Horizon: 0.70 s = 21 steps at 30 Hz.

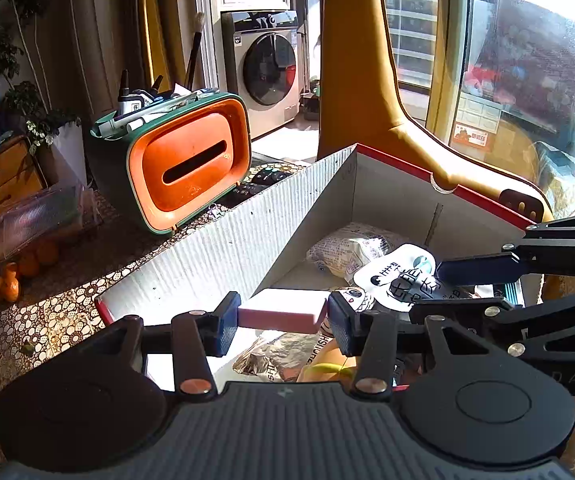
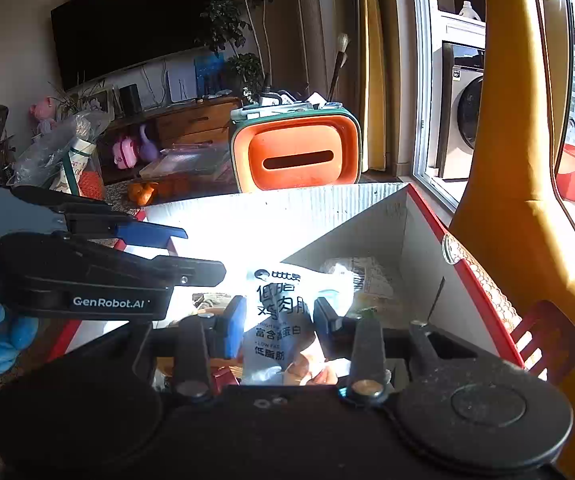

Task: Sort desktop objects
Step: 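Open both tools to drop the eraser and packet into the box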

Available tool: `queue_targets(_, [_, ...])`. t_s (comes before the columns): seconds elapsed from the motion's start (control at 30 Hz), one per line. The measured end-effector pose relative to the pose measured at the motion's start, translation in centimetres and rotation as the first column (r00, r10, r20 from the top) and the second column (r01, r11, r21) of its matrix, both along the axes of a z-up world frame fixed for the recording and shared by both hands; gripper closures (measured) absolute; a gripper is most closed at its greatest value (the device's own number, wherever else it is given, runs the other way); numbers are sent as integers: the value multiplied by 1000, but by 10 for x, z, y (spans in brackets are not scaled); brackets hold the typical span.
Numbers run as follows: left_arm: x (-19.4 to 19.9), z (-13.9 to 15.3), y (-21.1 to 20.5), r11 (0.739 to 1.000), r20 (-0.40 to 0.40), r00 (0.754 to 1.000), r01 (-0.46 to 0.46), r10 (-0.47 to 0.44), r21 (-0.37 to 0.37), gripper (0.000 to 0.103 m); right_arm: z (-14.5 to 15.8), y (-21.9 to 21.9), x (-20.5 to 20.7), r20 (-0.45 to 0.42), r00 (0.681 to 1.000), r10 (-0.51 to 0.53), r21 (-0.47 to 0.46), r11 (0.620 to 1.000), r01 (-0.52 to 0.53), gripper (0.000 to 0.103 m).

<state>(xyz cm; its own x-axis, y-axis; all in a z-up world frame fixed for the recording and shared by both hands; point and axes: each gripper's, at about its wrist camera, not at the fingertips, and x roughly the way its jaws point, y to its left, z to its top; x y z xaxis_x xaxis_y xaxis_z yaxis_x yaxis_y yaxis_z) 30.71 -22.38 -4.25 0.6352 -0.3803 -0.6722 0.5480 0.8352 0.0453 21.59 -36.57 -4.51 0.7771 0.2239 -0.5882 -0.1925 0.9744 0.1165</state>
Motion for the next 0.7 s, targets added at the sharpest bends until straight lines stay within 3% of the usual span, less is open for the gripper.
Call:
queue_targets(0.23, [10,-13,-11,998,-80,997,-4,9,62,57,-8,3,2,-23,1000,12,-3,1000,-12,67])
queue_targets(0.53, [30,-14,-16,996,-204,979,-8,26,89,57,-13,8,-1,-46,998,37,-19,999,-38,65])
queue_targets(0.63, [30,-12,-15,996,-205,978,-12,30,86,57,-11,6,-3,-42,999,33,-20,999,-34,60])
queue_targets(0.7, [27,-10,-14,996,-196,980,-18,34,84,56,-10,5,-6,-35,999,29,-22,999,-30,46])
